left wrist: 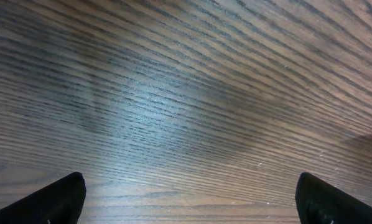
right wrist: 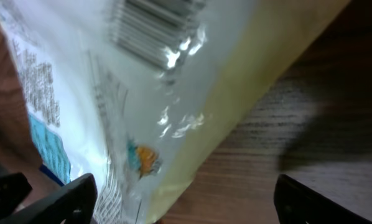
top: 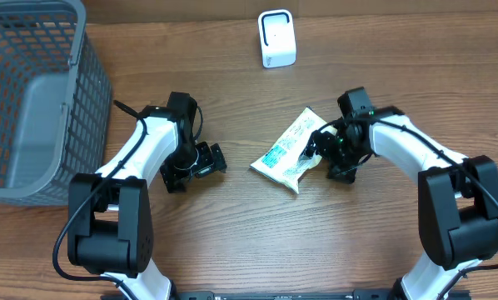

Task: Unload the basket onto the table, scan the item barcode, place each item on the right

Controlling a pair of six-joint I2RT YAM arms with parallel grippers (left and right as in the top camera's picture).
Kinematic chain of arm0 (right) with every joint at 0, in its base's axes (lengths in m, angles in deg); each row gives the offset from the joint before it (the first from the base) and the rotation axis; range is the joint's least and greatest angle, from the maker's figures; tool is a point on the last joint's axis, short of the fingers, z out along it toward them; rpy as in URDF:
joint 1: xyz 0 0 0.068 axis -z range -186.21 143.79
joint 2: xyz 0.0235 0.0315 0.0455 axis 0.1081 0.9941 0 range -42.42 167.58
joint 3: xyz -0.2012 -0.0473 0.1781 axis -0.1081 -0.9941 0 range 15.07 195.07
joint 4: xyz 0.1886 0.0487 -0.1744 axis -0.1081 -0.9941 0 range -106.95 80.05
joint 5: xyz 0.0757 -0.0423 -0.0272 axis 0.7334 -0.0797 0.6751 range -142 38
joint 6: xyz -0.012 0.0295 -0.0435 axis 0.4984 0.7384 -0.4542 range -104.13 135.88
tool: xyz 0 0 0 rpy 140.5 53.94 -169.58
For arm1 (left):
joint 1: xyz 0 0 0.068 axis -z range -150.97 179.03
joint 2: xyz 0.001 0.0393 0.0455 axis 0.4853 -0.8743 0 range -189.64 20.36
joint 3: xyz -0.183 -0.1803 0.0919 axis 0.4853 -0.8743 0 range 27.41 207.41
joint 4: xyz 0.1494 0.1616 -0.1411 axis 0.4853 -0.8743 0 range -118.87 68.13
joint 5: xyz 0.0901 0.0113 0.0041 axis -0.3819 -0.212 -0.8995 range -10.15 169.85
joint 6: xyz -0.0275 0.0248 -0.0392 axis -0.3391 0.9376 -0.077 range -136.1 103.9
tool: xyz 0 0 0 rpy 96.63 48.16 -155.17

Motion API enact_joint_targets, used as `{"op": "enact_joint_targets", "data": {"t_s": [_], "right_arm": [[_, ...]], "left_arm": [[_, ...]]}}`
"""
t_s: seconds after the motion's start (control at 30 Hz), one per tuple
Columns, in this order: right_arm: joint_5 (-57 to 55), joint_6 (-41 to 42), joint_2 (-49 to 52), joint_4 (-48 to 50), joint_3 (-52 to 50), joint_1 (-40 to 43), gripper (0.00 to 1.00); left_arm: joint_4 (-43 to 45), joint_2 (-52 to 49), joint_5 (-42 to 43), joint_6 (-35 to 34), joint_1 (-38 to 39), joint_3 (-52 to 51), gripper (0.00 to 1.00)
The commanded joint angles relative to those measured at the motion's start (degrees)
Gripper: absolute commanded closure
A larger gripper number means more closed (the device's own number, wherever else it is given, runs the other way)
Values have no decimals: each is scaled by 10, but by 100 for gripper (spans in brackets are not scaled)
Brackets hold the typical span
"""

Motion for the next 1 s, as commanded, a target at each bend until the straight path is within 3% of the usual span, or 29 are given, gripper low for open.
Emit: {"op": "enact_joint_targets", "data": {"t_s": [0.0, 0.13, 0.23, 0.27, 0.3, 0.4, 0.5, 0.67, 0.83, 0.97], "right_arm": [[40, 70, -3, 86, -49, -7, 16], [35, 89, -3, 172, -79, -13, 39], [30, 89, -3, 199, -82, -13, 75], [26, 89, -3, 200, -80, -13, 92], [19, 86, -3, 199, -78, -13, 96], [-25, 64, -4, 148, -56, -12, 96], [-118, 23, -4, 28, 7, -12, 96], [-375, 10, -4, -207, 156, -38, 96], [-583, 84, -4, -372, 251, -92, 96], [-602, 110, 7, -419, 242, -111, 96]], "left_arm": [[1, 4, -4, 11, 4, -1, 0], [0, 4, -4, 11, 4, -1, 0], [0, 4, -3, 11, 4, -1, 0], [0, 4, -4, 11, 4, -1, 0], [0, 4, -4, 11, 4, -1, 0], [-2, 4, -4, 11, 4, -1, 0], [-2, 4, -4, 11, 4, -1, 0], [1, 4, -3, 11, 4, -1, 0], [5, 4, -3, 11, 4, -1, 0], [7, 4, -3, 11, 4, -1, 0]]}}
